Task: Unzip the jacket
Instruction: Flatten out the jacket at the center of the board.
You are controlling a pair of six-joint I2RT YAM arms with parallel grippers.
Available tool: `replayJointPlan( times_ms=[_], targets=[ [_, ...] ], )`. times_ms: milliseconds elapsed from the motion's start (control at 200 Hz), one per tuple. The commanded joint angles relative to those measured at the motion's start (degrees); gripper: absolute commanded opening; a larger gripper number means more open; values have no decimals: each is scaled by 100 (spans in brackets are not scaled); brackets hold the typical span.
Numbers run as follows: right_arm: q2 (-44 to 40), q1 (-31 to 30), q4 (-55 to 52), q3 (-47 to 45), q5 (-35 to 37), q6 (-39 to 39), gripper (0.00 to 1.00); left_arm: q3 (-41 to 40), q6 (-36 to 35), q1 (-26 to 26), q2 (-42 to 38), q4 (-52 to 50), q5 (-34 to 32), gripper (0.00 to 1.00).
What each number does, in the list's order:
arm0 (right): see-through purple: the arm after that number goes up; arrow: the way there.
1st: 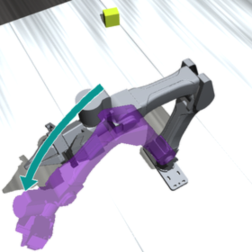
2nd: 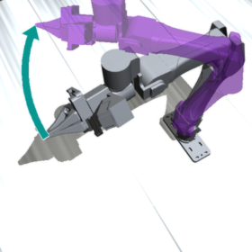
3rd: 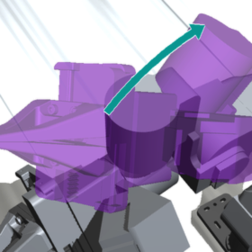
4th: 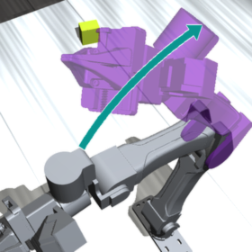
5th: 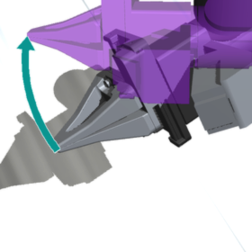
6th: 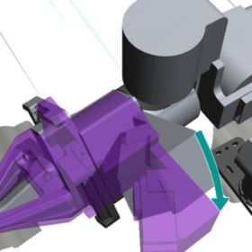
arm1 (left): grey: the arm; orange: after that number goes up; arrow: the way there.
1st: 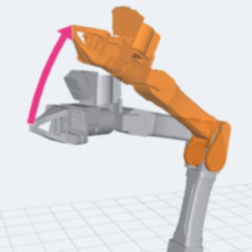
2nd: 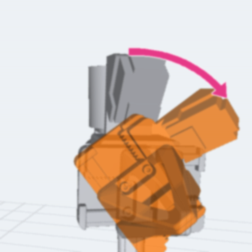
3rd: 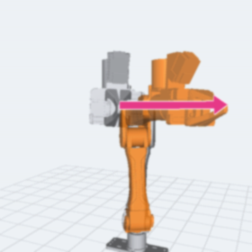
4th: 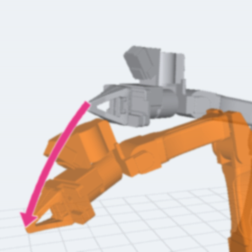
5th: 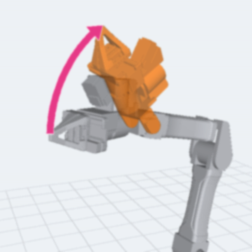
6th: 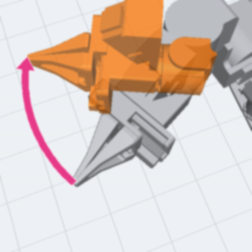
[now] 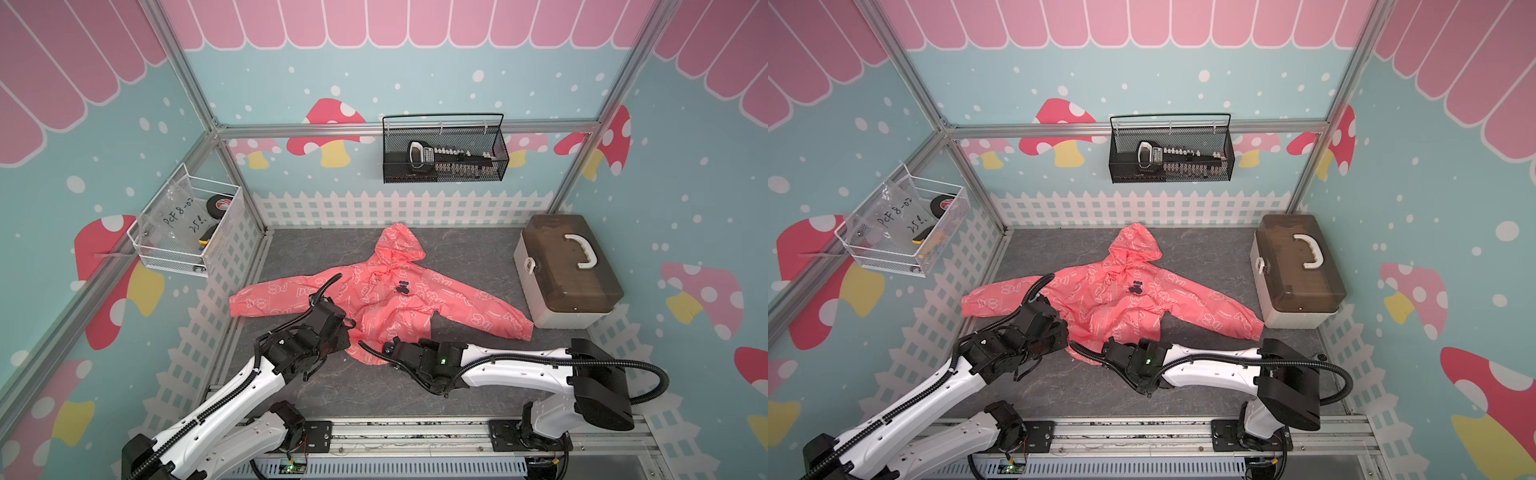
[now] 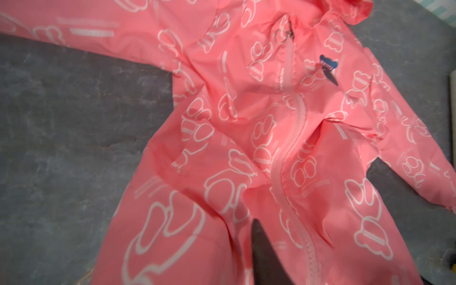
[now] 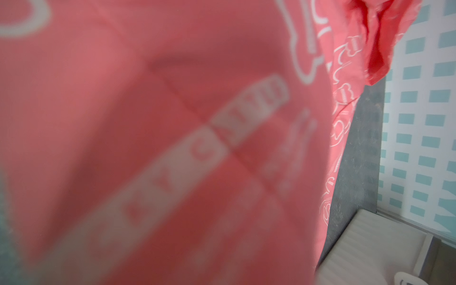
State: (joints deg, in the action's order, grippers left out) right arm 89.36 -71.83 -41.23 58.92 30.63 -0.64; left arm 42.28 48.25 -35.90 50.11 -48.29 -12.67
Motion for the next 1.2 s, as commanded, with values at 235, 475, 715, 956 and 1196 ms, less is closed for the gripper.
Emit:
replayJointPlan(
  times_ms=[235,475,715,956,1196],
  targets=[
    [-5,-128,-2387,1009,-657,-452,60,915,63,23,-725,-1289,-947,99],
    [-2335,1049,-1277,565,-1133,-1724,61,1588,-501,108,-356,-1174,-1542,99],
    [-2405,3374,254,-401,-2626,-2953,35,1178,-668,397,552,218,-231,82],
    [-964,4936,2001,-923,-3711,-3591,34,887,-851,687,1643,1700,928,48],
    [10,5555,2930,-1291,-3505,-4071,29,718,-835,755,2690,2818,1882,11]
  ],
)
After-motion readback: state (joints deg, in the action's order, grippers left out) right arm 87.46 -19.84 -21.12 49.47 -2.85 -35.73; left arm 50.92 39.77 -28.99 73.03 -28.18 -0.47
